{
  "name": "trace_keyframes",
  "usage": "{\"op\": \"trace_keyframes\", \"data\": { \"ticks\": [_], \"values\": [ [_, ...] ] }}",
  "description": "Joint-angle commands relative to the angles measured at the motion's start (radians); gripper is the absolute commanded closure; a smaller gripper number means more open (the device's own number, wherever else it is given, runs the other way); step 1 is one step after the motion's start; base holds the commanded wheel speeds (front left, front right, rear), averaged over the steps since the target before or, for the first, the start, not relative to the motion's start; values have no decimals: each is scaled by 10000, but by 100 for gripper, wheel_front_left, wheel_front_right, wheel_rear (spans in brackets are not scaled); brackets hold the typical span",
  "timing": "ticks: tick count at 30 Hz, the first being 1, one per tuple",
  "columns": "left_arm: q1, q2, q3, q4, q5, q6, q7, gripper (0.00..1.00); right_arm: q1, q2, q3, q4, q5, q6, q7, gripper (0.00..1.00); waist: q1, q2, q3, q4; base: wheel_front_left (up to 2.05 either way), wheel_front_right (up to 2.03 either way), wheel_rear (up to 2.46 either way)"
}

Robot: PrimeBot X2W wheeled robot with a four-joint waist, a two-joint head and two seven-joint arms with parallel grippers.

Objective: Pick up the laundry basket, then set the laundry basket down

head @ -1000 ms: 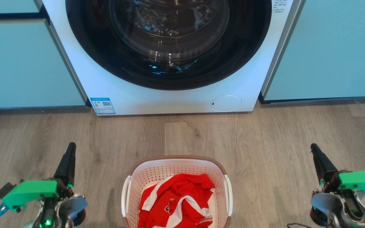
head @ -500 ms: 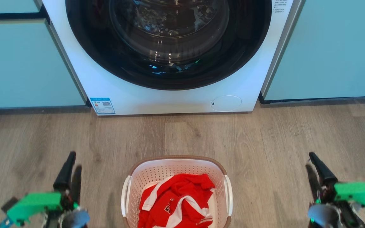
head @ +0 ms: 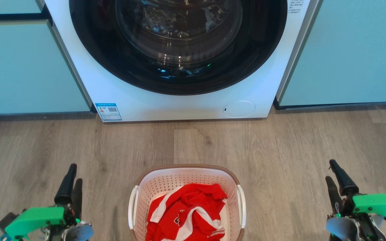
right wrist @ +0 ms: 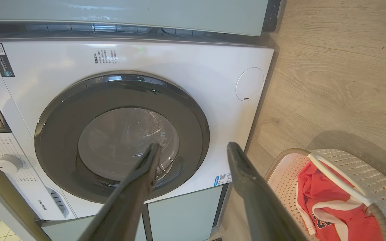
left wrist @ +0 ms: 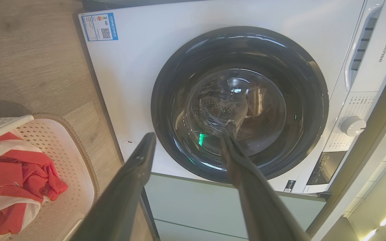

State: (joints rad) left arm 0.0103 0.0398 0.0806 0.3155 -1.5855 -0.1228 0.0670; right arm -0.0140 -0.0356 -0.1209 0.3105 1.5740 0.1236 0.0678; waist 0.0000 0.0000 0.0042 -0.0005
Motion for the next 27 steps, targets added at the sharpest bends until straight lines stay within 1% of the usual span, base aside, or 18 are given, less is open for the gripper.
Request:
{"op": "trace_keyframes", "data": {
  "ticks": [1,7,16,17,23,27],
  "values": [
    [-491,61,219,-375,141,-13,-134,0,-400,-58,-4,-378,-154,10,-138,0,0,0,-4,0,0,0,0],
    [-518,63,383,-544,561,-16,-309,0,-448,-63,-55,-440,-745,13,-313,0,0,0,-24,6,0,0,0],
    [-595,67,710,-1117,1566,-22,-572,0,-639,-71,-287,-883,-2129,18,-577,0,0,0,-56,9,0,0,0],
    [-595,67,710,-1117,1566,-22,-572,0,-639,-71,-287,-883,-2129,18,-577,0,0,0,-56,9,0,0,0],
    [-664,69,985,-1550,2396,-12,-748,0,-777,-75,-223,-1356,-3150,22,-753,0,0,0,-69,-9,0,0,0],
    [-734,71,1083,-1908,3087,159,-865,0,-913,-79,-203,-1695,-3971,24,-871,0,0,0,-61,-17,0,0,0]
  ]
}}
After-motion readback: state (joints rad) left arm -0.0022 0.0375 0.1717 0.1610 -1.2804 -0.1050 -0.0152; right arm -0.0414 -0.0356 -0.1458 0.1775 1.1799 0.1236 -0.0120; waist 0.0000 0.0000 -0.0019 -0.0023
